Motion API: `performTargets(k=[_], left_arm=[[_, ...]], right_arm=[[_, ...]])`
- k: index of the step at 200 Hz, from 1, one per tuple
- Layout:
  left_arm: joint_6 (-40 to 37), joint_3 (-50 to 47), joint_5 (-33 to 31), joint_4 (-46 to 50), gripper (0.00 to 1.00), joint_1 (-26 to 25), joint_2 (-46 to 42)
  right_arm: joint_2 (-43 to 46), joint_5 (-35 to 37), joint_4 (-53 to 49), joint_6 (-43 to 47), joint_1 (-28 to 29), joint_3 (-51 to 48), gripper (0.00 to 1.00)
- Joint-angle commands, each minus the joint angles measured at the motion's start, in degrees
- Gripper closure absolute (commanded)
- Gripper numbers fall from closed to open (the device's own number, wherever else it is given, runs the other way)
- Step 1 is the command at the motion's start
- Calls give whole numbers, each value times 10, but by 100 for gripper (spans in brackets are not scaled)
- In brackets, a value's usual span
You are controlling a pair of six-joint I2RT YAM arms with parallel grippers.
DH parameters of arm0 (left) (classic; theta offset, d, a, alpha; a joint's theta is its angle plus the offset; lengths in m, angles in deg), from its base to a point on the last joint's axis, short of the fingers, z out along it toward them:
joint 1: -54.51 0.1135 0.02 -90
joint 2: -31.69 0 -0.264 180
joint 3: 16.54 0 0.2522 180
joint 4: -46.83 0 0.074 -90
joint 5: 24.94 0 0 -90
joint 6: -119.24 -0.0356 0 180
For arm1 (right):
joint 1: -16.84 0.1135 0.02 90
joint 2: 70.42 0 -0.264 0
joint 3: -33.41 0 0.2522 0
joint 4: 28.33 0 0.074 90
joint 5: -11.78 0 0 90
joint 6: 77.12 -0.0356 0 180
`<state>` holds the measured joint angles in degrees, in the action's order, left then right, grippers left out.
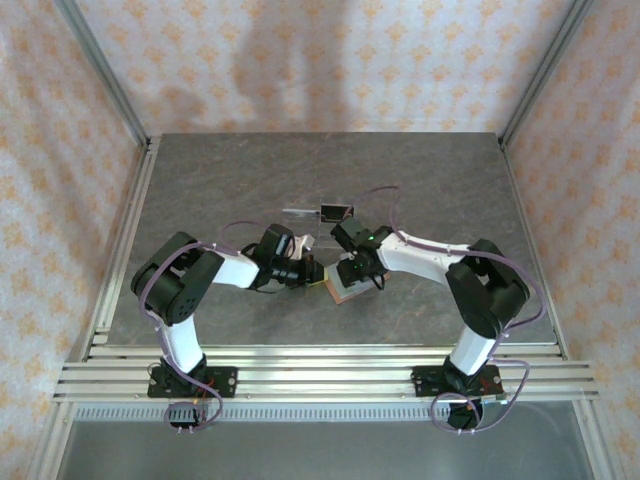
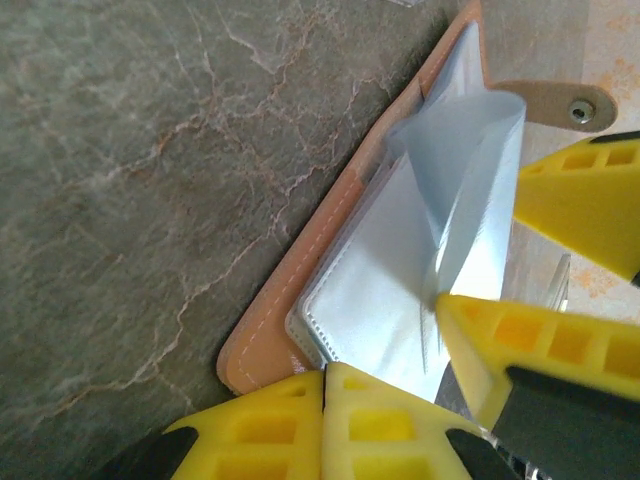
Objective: Put the credit cards into the card holder
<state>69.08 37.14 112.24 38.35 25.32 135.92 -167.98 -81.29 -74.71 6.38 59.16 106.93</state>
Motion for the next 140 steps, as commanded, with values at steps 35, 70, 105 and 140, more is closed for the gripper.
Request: performTargets(k=[35,70,105,140], left_arm=[[-44,-18,-39,66,91,20,10],[-39,-19,-39,50,91,20,16],[-35,-19,-36,39,91,20,22],[-35,-16,-32,33,91,21,35]], right_arm=[[72,65,19,-33,-1,-16,31],[94,-33,19,25,-1,-23,22],[38,-79,-4,54,-1,-10,17],[-15,-91,0,62,1,-3,16]])
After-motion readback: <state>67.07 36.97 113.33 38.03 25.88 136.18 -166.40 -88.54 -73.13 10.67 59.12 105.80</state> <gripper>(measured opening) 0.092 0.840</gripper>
